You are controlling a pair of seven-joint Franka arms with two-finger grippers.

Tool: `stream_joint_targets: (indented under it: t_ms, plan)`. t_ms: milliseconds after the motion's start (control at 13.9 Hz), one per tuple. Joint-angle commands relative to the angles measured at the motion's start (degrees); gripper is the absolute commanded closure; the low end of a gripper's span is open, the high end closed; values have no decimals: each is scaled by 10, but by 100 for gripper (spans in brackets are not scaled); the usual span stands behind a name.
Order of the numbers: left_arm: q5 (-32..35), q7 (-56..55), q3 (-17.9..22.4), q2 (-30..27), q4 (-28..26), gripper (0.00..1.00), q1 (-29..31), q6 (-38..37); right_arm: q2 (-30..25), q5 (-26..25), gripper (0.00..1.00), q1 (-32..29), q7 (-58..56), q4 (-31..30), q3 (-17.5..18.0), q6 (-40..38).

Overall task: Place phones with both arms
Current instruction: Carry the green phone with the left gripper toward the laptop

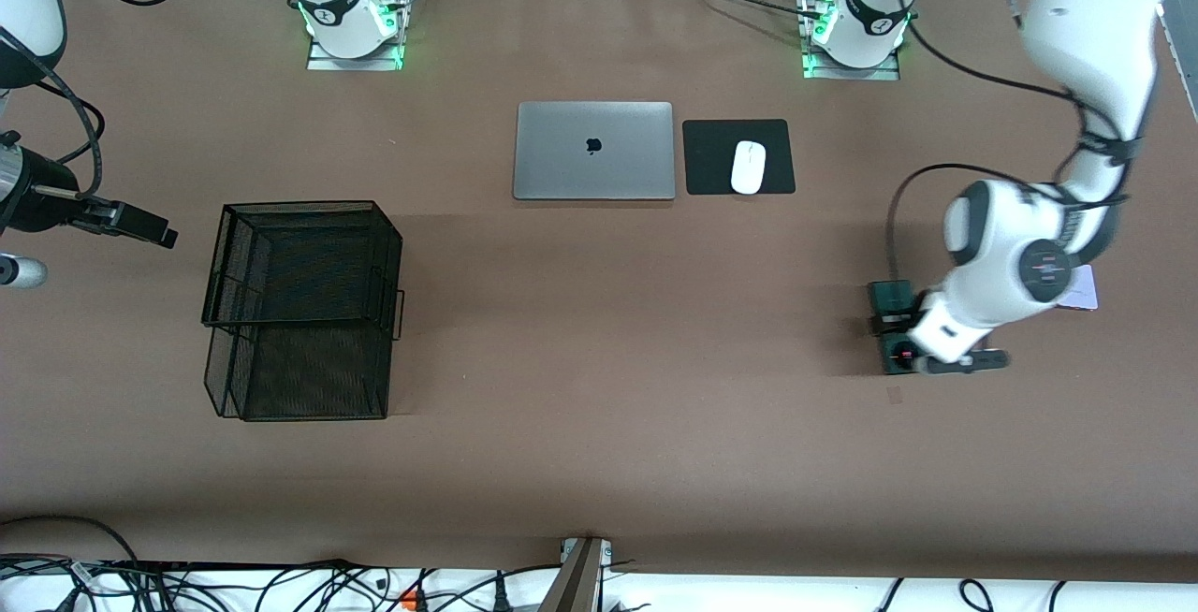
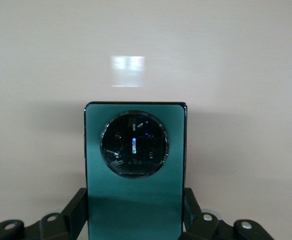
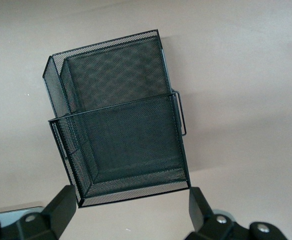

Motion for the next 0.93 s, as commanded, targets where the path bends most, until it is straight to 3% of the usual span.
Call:
stream_joint_targets:
  t_ms: [0,287,575,862]
  plan:
    - [6,-96,6,12,38,100,-73,-17,0,9,0,-3,-7,4,2,-6]
    - [7,-239,6,48,118,100,-204,-62,0,9,0,-3,-7,4,2,-6]
    - [6,-300,6,118,228,100,-325,-81,0,9,0,-3,-7,4,2,-6]
    - [7,-320,9,209,353,100,-405,-76,0,9,0,-4,-7,4,1,-6]
